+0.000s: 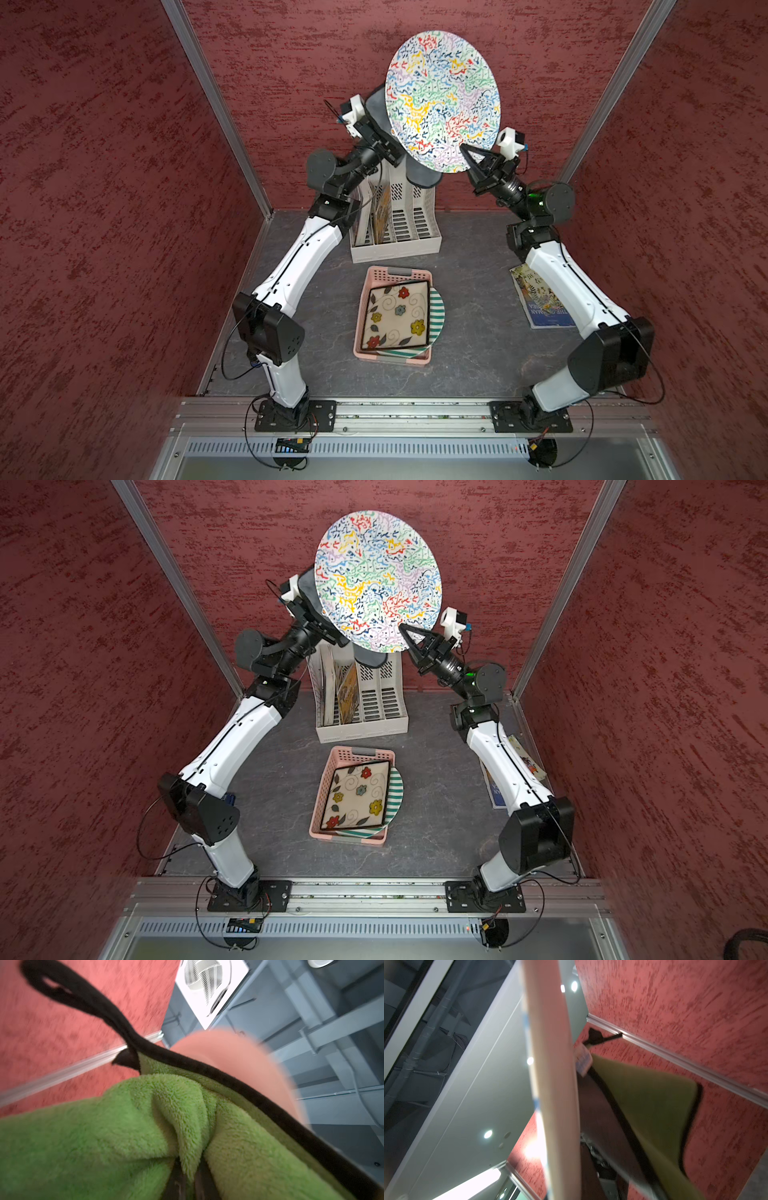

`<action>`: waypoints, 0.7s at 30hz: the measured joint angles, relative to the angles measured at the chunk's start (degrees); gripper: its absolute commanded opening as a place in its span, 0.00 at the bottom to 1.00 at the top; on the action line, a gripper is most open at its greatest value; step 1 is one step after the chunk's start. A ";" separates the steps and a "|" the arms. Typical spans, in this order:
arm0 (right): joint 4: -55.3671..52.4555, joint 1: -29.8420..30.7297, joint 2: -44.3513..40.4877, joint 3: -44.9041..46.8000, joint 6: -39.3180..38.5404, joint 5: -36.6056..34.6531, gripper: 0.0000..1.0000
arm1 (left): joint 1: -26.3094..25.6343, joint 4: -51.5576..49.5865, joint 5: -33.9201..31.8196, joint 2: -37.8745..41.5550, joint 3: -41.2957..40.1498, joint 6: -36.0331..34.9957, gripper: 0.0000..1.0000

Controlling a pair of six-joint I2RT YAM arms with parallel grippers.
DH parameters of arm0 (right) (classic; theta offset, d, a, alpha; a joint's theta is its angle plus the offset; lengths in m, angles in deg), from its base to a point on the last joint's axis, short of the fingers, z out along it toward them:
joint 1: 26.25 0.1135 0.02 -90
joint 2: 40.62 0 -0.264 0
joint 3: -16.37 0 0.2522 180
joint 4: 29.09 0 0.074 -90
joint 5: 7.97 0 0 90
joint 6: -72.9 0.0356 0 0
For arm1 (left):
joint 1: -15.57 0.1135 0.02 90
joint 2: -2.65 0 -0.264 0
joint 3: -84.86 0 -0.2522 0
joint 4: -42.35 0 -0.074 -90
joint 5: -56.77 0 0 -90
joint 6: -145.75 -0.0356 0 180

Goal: Wipe the wet plate dry
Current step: Wipe the plate with towel.

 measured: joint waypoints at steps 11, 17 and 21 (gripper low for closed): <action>0.74 7.96 4.92 -12.22 -4.74 2.78 0.00 | -5.11 4.59 -0.20 -0.59 2.36 0.07 0.00; -7.15 -0.28 7.85 -18.10 -5.92 0.04 0.00 | -6.23 1.68 1.14 9.88 -19.02 -4.92 0.00; -15.72 -4.39 5.46 -13.40 -8.50 -2.45 0.00 | -4.37 -14.32 0.92 21.33 -25.46 -17.53 0.00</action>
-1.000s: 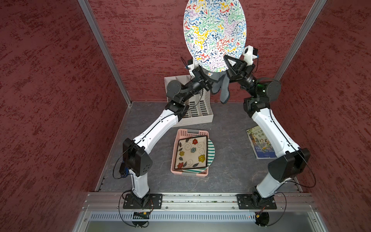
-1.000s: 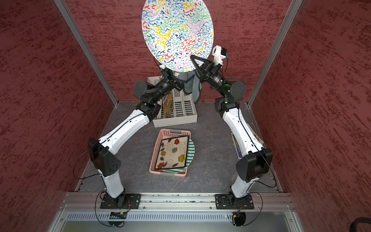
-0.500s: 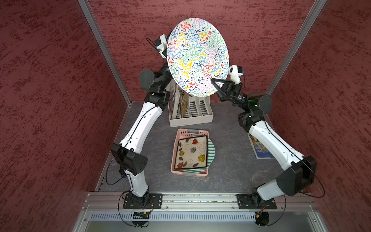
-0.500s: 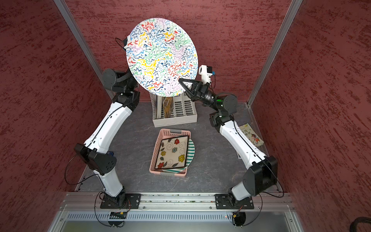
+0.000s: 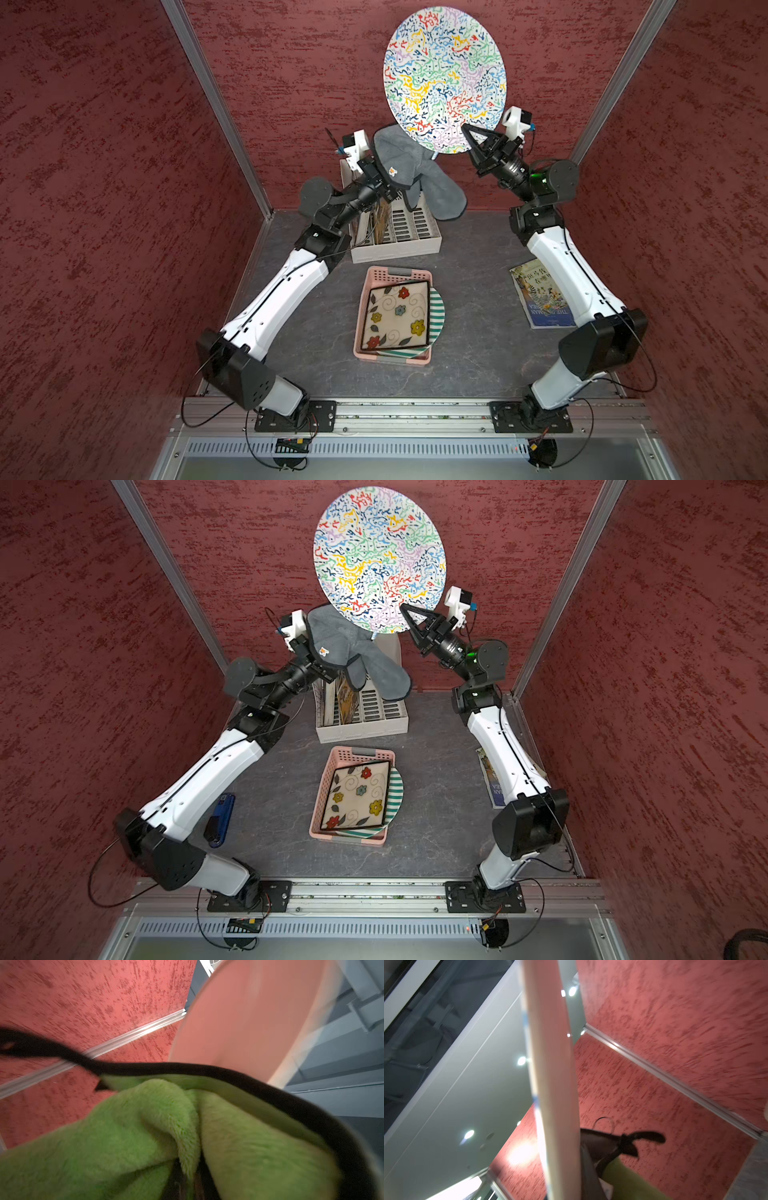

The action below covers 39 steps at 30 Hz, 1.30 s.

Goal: Wipe the wet plate dry
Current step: Wipe the plate with towel.

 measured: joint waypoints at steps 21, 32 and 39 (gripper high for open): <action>-41.27 8.17 -6.99 5.86 -25.97 -6.32 0.00 | -16.59 -70.53 -34.07 -25.62 48.33 -55.23 0.00; -42.36 11.58 -16.02 16.04 -33.53 0.22 0.00 | -6.80 -76.43 -41.22 -19.91 45.94 -53.81 0.00; -47.01 15.43 -16.61 16.33 -38.18 5.73 0.00 | -2.47 -72.67 -21.97 -19.30 45.83 -55.21 0.00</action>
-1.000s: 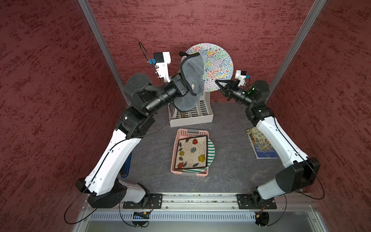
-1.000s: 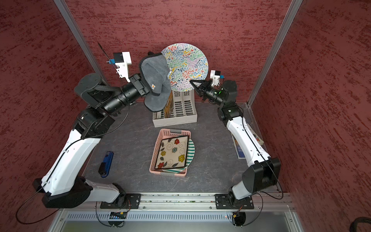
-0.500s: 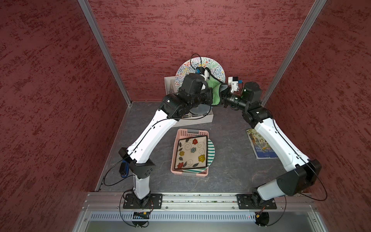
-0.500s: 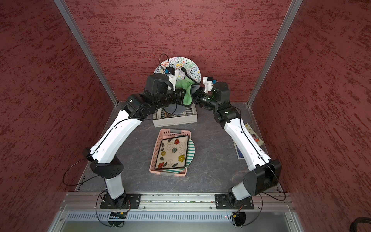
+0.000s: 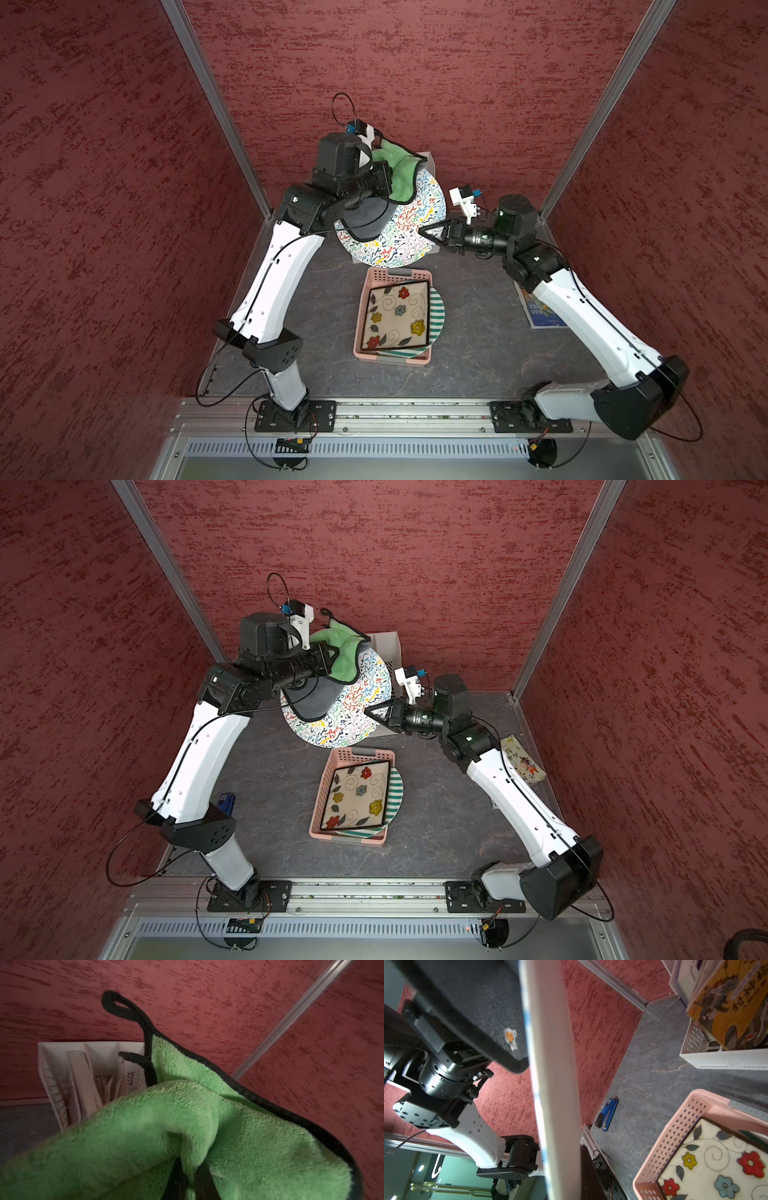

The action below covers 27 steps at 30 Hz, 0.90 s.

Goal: Wipe the wet plate dry
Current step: Wipe the plate with towel.

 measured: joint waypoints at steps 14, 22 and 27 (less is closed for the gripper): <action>0.13 -7.76 6.01 -10.67 3.93 -2.75 0.00 | -0.15 3.48 5.51 6.56 -13.18 1.09 0.00; 0.74 0.11 3.78 -4.17 2.49 -1.57 0.00 | 8.33 1.92 8.22 7.02 -11.02 3.80 0.00; -3.26 -1.05 6.62 -12.04 1.79 -1.90 0.00 | 3.96 6.32 20.74 1.09 -4.74 3.30 0.00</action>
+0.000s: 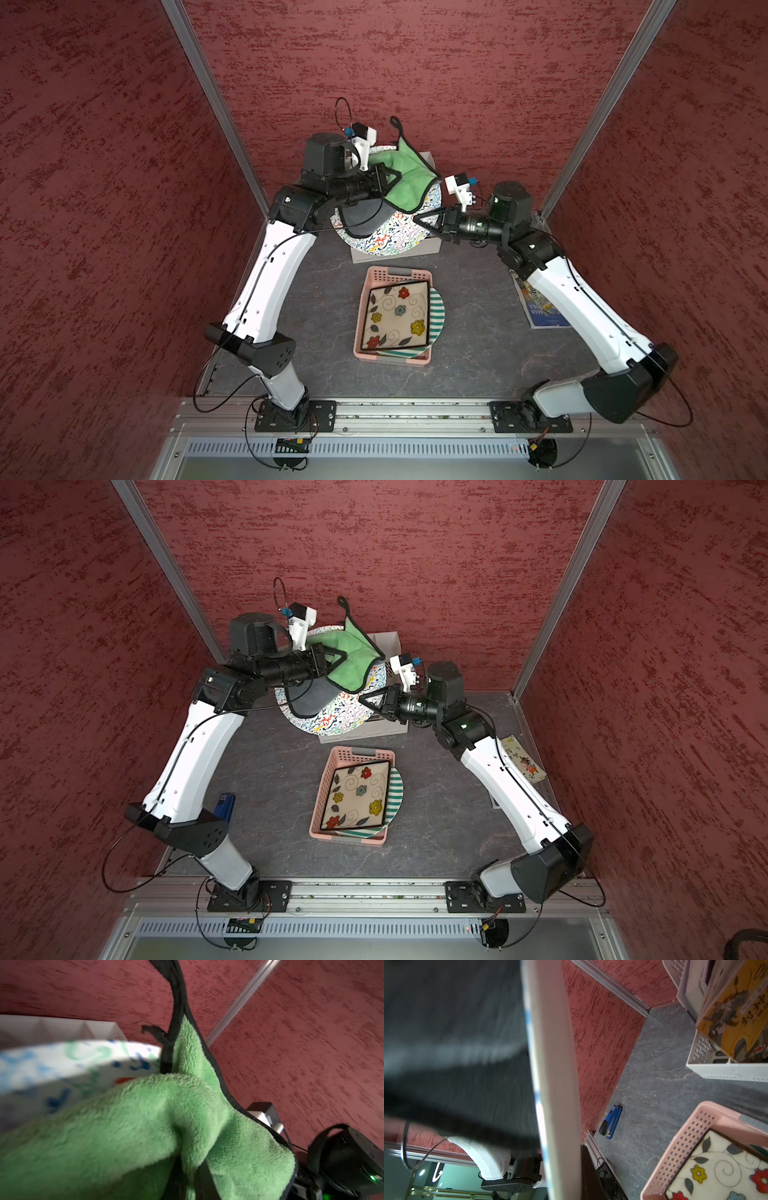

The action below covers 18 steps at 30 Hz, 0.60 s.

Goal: Wipe the wet plate dry
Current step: Wipe the plate with towel.

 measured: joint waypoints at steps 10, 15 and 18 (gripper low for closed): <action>12.52 -14.99 0.63 -1.97 11.02 -4.72 0.00 | 3.50 20.48 4.90 12.22 -25.05 14.32 0.00; 35.15 -15.37 -0.52 7.72 27.43 -4.76 0.00 | 8.79 39.21 3.93 17.84 -36.68 30.67 0.00; 47.23 -13.70 0.42 10.64 36.17 -3.50 0.00 | 8.39 52.52 3.96 15.78 -36.76 40.81 0.00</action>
